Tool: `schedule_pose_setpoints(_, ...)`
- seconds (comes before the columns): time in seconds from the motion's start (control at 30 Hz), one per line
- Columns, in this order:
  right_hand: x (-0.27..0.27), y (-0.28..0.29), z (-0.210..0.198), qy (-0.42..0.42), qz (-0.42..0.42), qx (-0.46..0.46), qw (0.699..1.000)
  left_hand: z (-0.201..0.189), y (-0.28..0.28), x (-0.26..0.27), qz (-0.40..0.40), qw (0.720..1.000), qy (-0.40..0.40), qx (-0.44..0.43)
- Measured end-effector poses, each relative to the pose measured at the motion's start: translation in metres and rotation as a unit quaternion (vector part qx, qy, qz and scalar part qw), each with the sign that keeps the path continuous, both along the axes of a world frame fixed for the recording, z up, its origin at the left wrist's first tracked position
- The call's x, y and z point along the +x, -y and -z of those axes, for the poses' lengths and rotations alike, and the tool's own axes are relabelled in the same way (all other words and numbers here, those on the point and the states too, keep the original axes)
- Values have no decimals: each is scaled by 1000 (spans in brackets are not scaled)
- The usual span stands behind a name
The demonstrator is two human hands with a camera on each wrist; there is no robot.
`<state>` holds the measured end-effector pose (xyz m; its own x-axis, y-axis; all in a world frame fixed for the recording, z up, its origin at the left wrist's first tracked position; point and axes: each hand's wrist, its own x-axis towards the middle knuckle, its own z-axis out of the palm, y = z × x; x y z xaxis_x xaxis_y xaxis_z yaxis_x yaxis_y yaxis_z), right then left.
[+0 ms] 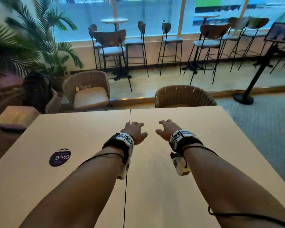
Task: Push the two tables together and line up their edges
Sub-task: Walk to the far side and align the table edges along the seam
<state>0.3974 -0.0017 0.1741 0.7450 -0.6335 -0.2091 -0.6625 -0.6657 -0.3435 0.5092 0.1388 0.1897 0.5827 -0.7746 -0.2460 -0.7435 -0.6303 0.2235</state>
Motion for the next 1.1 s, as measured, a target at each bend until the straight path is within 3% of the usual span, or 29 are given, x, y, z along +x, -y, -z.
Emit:
schedule_pose_setpoints(0.23,-21,8,-63,55,1,-45,997,-59,0,-1,24,996,60,-55)
schedule_pose_setpoints(0.43,-48,-16,-77,177,-35,-68,981,-69,-27,-9,31,976,66,-205)
schedule_pose_setpoints(0.63,-84,-37,-48,195,-43,-42,979,-34,-59,-31,7,970,33,-241)
schedule_pose_setpoints(0.87,-132,-42,19,107,-51,9,993,39,-89,-72,-79,983,-13,-168)
schedule_pose_setpoints(1.1,-181,-73,102,-29,-128,27,991,132,-149,-146,-203,974,-79,-61)
